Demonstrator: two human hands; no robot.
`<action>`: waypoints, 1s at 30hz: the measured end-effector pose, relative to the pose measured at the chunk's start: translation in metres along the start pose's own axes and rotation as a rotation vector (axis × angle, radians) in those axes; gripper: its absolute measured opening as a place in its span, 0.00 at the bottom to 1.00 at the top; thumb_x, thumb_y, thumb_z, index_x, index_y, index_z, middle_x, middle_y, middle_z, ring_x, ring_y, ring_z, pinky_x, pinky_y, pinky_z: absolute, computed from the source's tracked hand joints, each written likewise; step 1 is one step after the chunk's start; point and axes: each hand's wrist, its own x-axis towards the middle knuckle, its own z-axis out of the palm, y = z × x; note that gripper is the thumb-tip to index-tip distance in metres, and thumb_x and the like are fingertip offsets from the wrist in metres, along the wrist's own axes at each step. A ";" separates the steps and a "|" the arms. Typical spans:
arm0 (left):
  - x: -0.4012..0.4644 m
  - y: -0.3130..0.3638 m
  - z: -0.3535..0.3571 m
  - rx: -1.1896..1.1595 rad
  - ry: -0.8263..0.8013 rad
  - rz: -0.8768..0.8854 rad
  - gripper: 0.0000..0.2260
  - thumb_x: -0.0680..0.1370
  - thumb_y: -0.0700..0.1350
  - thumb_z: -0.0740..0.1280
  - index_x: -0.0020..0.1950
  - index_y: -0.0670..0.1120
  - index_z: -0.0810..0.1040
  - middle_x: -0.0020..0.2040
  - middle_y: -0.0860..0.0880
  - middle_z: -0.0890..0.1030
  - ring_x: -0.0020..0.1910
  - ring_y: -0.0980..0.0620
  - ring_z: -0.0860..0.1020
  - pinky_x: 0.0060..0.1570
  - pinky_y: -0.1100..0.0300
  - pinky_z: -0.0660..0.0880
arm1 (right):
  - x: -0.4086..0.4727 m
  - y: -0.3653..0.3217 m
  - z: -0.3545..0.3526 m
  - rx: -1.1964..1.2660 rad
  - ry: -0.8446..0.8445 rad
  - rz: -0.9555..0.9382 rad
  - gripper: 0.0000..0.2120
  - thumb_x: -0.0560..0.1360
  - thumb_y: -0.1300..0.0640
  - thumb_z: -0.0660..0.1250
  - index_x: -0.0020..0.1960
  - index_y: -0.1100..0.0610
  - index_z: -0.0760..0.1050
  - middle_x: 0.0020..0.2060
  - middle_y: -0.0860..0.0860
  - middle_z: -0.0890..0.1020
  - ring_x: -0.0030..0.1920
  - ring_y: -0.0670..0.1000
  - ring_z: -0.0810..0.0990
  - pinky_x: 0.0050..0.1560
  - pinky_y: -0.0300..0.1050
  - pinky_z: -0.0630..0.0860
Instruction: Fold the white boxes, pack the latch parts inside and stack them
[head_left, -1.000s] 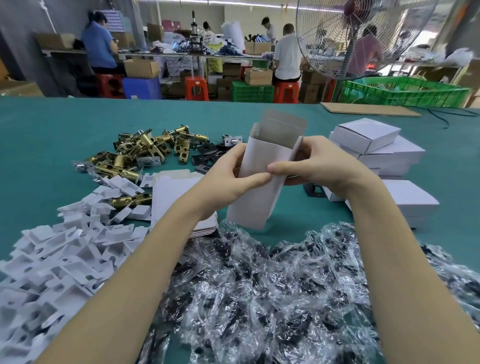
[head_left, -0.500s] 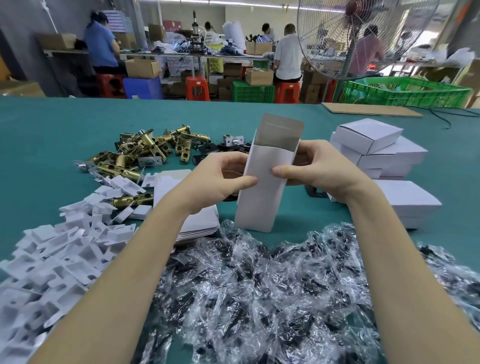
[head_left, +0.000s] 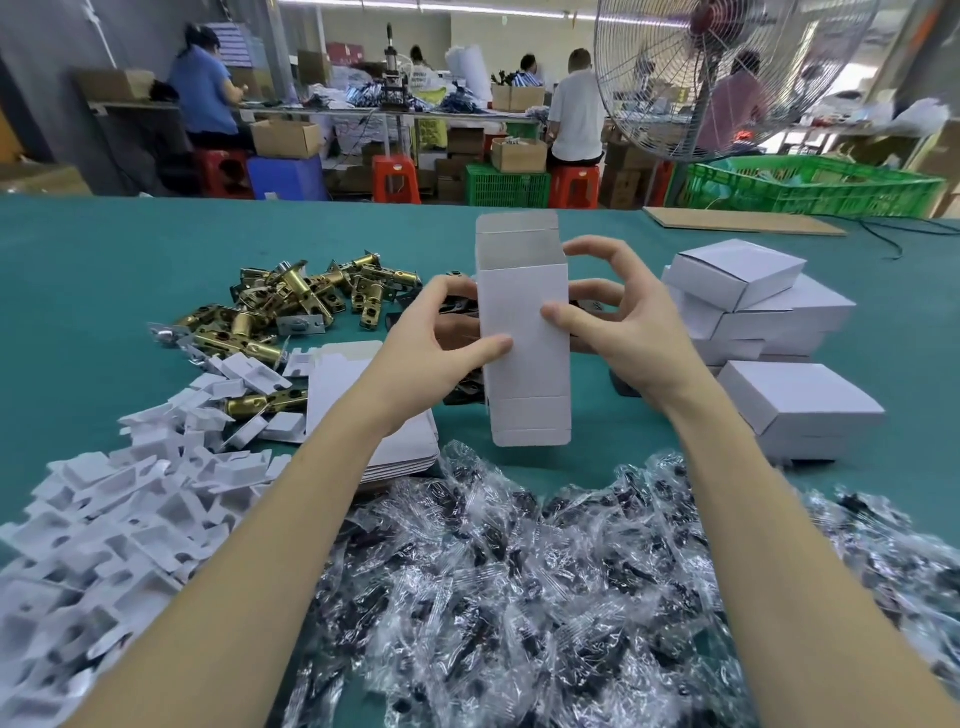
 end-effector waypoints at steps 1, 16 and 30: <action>0.000 0.000 0.000 0.016 0.001 0.006 0.19 0.76 0.47 0.77 0.62 0.56 0.73 0.52 0.54 0.86 0.52 0.56 0.84 0.53 0.53 0.81 | 0.000 0.000 0.000 0.009 -0.008 -0.001 0.20 0.76 0.63 0.75 0.63 0.48 0.75 0.44 0.48 0.87 0.47 0.51 0.86 0.49 0.53 0.85; -0.005 0.018 0.005 -0.009 0.122 0.174 0.02 0.81 0.43 0.70 0.53 0.48 0.81 0.52 0.49 0.84 0.47 0.53 0.83 0.54 0.42 0.81 | -0.002 0.007 -0.003 0.095 -0.094 0.014 0.11 0.76 0.67 0.73 0.54 0.53 0.79 0.45 0.48 0.87 0.46 0.51 0.86 0.44 0.47 0.84; -0.003 0.040 -0.004 -0.084 0.087 0.117 0.08 0.81 0.40 0.69 0.45 0.53 0.79 0.55 0.47 0.84 0.45 0.54 0.83 0.43 0.57 0.81 | -0.004 0.004 -0.003 0.139 -0.161 0.053 0.13 0.76 0.65 0.74 0.56 0.52 0.79 0.46 0.49 0.87 0.47 0.50 0.85 0.45 0.43 0.83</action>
